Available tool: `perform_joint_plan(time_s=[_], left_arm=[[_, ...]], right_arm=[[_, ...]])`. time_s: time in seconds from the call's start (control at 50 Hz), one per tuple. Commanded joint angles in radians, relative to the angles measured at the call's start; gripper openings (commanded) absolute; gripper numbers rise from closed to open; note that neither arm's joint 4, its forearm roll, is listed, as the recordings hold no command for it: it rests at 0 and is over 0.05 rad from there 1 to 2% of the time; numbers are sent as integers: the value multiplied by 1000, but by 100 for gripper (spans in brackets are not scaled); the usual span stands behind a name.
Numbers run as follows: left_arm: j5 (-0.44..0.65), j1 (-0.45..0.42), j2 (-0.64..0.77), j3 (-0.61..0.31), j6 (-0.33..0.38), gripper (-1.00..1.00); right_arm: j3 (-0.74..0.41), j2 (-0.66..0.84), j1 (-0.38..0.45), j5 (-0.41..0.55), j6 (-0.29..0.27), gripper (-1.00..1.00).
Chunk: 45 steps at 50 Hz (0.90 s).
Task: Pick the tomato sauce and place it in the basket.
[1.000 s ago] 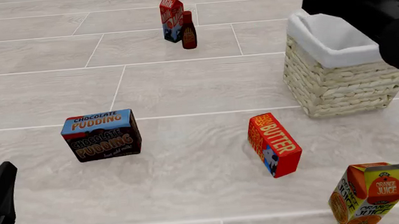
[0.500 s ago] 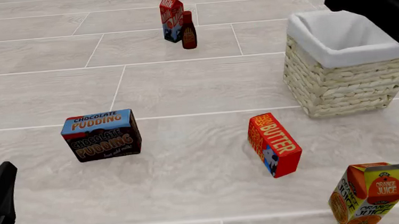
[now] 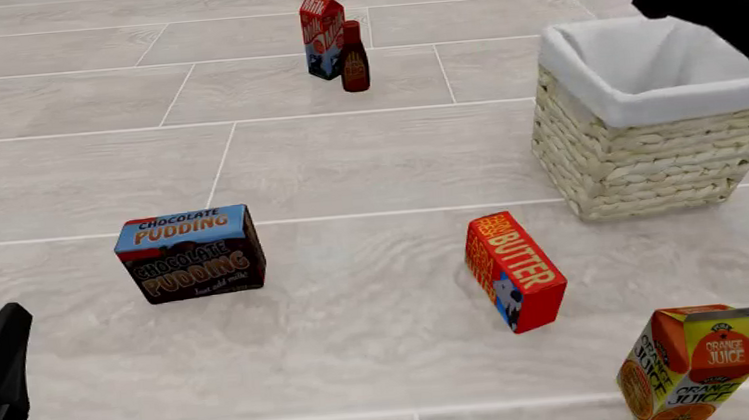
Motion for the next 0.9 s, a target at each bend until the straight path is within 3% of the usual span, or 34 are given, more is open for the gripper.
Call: perform_joint_plan(time_s=[0.02,0.18,0.26,0.52,0.9], left_arm=[[0,0,0,0,0,100],[0,0,0,0,0,100],[0,0,0,0,0,100],[0,0,0,0,0,100],[0,0,0,0,0,100]], right_arm=[[-78,48,-24,53,7,-100],[-119,80,-45,81,-6,-100],[-133,85,-59,85,15,-100],[-181,127,-61,123,-21,-100],[-205,155,-76,140,-31,-100]])
